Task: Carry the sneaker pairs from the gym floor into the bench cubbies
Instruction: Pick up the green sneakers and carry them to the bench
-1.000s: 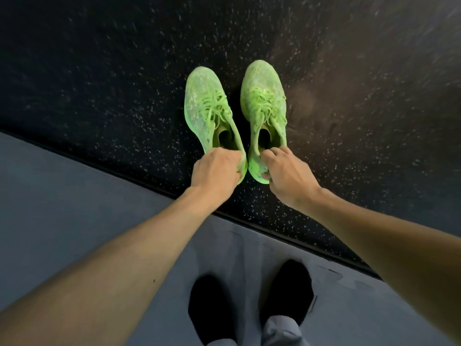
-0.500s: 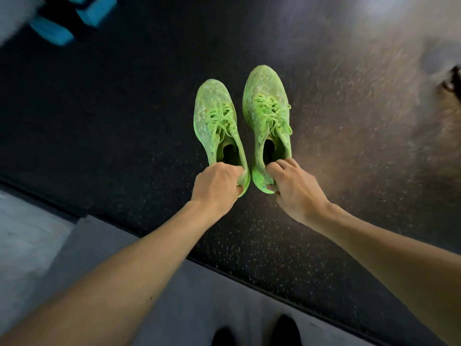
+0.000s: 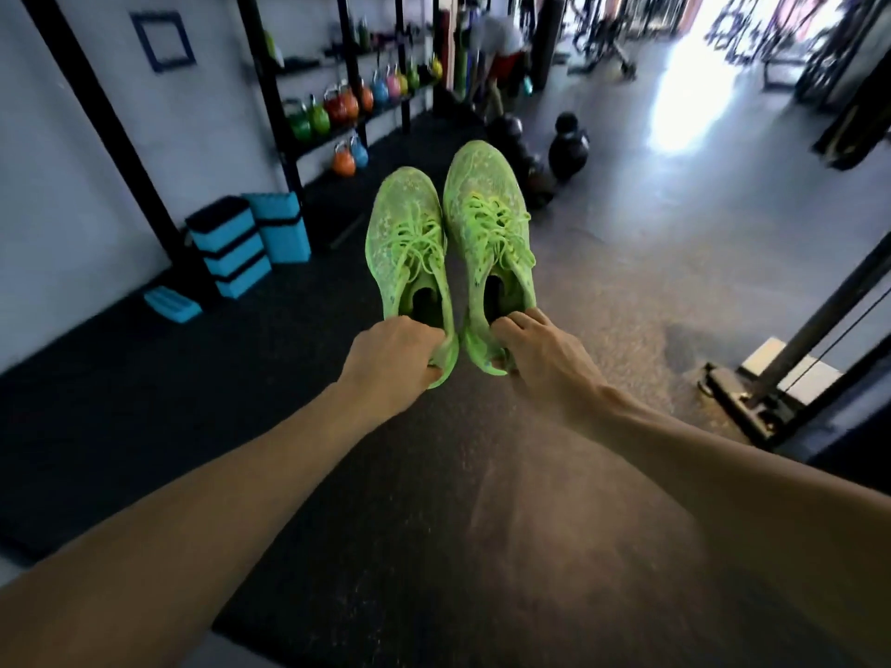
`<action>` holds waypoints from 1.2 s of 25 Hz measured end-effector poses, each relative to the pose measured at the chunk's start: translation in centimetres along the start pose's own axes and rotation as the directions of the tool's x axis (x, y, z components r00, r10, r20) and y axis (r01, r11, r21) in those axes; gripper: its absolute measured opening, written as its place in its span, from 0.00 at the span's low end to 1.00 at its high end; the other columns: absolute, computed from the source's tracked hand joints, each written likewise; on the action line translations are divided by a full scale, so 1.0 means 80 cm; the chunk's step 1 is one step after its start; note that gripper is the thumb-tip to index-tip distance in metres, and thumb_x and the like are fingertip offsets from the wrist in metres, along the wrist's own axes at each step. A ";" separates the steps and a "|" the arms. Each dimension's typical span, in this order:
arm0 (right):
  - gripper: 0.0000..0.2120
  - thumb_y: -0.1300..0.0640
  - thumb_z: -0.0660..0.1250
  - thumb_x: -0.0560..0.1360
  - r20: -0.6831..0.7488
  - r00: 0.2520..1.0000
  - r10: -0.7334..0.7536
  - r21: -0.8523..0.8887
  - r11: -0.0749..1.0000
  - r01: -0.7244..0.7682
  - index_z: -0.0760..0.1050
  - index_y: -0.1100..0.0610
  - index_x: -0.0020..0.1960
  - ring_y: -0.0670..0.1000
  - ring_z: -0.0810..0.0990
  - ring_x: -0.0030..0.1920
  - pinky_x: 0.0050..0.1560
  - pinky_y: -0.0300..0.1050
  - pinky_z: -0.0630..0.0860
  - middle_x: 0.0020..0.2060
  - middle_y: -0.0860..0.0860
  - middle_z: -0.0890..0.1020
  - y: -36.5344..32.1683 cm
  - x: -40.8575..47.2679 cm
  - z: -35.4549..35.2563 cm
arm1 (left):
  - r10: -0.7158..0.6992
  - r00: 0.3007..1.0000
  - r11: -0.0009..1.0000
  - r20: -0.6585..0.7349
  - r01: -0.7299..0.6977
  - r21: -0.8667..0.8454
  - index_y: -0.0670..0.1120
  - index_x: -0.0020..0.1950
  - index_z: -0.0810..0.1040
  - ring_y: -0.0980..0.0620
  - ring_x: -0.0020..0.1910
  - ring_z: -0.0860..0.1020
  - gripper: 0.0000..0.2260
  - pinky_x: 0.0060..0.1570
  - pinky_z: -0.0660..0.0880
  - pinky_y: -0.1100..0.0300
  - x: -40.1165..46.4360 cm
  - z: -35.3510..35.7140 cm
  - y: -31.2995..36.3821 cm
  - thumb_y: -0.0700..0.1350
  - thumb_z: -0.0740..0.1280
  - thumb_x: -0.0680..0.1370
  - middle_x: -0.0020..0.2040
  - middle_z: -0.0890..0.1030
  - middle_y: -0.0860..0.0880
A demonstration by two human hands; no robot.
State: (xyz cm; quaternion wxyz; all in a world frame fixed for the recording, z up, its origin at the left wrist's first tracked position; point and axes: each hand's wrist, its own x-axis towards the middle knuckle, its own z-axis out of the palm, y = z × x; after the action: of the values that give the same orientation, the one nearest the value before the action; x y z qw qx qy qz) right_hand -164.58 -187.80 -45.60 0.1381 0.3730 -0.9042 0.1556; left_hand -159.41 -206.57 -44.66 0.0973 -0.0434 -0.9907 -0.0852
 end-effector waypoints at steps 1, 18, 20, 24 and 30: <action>0.09 0.65 0.65 0.71 -0.032 0.999 -0.006 -0.010 1.000 0.005 0.71 0.58 0.50 0.55 0.71 0.53 0.40 0.54 0.76 0.46 0.52 0.76 -0.010 0.012 -0.041 | 0.014 1.000 1.000 -0.022 -0.014 0.013 0.51 0.33 0.62 0.48 0.37 0.72 0.17 0.35 0.68 0.53 0.004 -0.044 0.007 0.49 0.70 0.73 0.34 0.67 0.52; 0.16 0.65 0.63 0.68 -0.328 0.944 0.021 -0.286 0.951 -0.120 0.70 0.56 0.55 0.55 0.67 0.60 0.42 0.49 0.72 0.55 0.53 0.73 -0.197 -0.045 -0.433 | 0.312 0.875 0.937 -0.370 -0.219 0.272 0.47 0.44 0.74 0.43 0.45 0.78 0.06 0.36 0.71 0.55 -0.102 -0.433 0.121 0.49 0.67 0.74 0.44 0.79 0.45; 0.16 0.64 0.63 0.70 -0.344 0.938 0.045 -0.305 0.939 -0.157 0.69 0.56 0.56 0.55 0.68 0.60 0.42 0.49 0.72 0.56 0.54 0.73 -0.214 -0.077 -0.457 | 0.333 0.860 0.933 -0.387 -0.241 0.269 0.47 0.42 0.73 0.43 0.44 0.78 0.07 0.36 0.72 0.54 -0.127 -0.451 0.145 0.49 0.68 0.74 0.43 0.79 0.45; 0.15 0.66 0.64 0.69 -0.385 0.922 0.026 -0.376 0.908 -0.183 0.69 0.57 0.54 0.54 0.67 0.58 0.37 0.44 0.66 0.54 0.53 0.73 -0.239 -0.166 -0.497 | 0.377 0.816 0.925 -0.438 -0.303 0.231 0.47 0.40 0.72 0.43 0.43 0.78 0.09 0.36 0.70 0.56 -0.196 -0.471 0.207 0.50 0.69 0.73 0.42 0.78 0.46; 0.12 0.66 0.63 0.70 -0.451 0.884 0.121 -0.398 0.859 -0.321 0.70 0.57 0.52 0.56 0.69 0.57 0.35 0.46 0.65 0.52 0.54 0.74 -0.283 -0.324 -0.559 | 0.499 0.772 0.866 -0.394 -0.461 0.194 0.46 0.42 0.73 0.42 0.45 0.78 0.09 0.39 0.74 0.53 -0.301 -0.484 0.312 0.51 0.68 0.74 0.43 0.79 0.45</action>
State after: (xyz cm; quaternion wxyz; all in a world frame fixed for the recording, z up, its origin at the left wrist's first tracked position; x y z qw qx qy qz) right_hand -124.64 -169.55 -10.21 0.3904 0.1792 -0.9026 0.0259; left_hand -126.18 -190.62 -8.08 0.3342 -0.2706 -0.9025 -0.0221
